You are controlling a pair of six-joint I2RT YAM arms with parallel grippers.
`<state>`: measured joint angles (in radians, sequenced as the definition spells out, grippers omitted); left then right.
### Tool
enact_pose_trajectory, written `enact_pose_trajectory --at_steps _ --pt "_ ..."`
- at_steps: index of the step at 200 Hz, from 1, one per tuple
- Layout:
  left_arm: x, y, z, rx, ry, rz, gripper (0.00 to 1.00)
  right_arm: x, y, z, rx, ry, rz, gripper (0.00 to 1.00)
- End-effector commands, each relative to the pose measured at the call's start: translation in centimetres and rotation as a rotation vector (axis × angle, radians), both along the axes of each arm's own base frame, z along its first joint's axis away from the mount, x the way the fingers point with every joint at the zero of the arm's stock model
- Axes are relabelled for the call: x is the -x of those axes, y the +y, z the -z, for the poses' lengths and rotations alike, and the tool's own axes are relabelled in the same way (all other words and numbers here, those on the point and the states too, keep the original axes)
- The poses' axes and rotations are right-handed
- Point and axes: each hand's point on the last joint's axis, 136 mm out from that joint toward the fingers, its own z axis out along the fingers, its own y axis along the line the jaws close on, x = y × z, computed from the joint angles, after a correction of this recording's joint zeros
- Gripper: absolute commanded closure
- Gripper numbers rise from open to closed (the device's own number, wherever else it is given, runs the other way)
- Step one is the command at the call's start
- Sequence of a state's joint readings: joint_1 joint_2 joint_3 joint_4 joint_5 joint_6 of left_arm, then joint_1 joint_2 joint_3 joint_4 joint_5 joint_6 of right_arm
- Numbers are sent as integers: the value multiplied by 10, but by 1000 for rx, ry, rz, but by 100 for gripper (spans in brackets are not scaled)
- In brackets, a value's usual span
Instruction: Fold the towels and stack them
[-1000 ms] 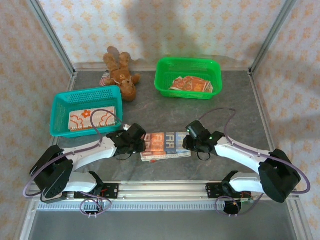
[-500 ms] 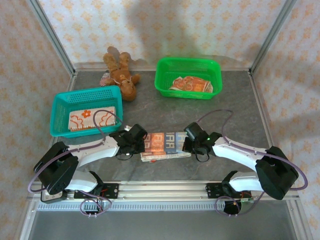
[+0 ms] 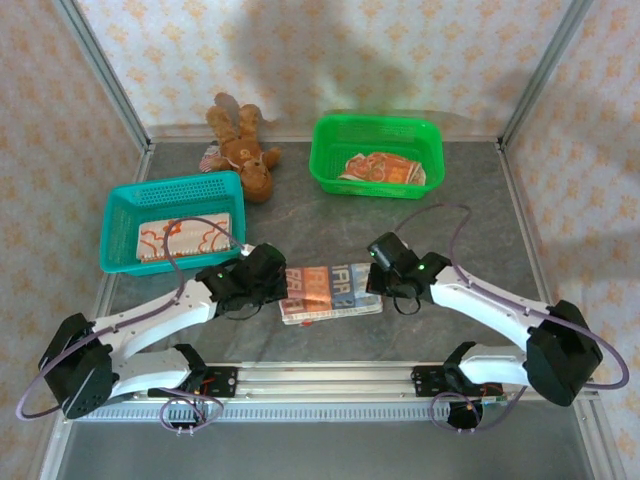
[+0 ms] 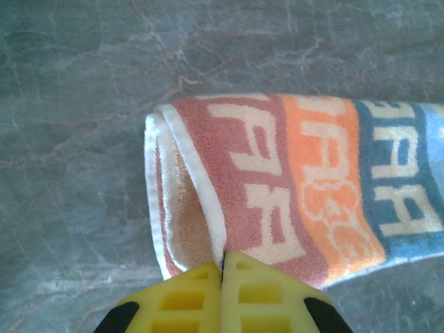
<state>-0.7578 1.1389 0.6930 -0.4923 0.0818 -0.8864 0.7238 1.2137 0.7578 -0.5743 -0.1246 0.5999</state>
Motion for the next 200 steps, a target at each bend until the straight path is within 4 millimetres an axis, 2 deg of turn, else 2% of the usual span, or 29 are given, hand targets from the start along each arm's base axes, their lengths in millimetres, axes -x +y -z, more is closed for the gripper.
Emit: enact_pose_trajectory --at_steps 1,20,45,80,145,157,166,175,184,194,200 --pt "12 1 -6 6 32 -26 100 6 -14 -6 67 1 1 100" --pt "19 -3 -7 12 35 -23 100 9 -17 -13 55 -12 3 100" --pt "28 -4 0 11 44 -24 100 14 -20 -7 56 5 5 100" --pt "42 -9 22 6 81 -19 100 23 -25 11 61 38 12 100" --pt "60 0 72 -45 170 -21 100 46 -28 56 42 141 21 100" --pt "62 0 78 -50 181 -17 94 48 -27 62 34 151 16 99" --pt "62 0 80 -58 187 -17 85 51 -27 67 38 169 12 94" --pt "62 0 80 -61 190 -15 67 52 -26 68 38 179 6 83" --pt "61 1 78 -72 186 -13 57 52 -26 66 36 178 2 70" --pt "59 3 72 -89 171 -16 45 52 -27 63 42 172 -1 62" --pt "56 4 67 -94 153 -18 42 49 -26 55 28 143 -4 61"
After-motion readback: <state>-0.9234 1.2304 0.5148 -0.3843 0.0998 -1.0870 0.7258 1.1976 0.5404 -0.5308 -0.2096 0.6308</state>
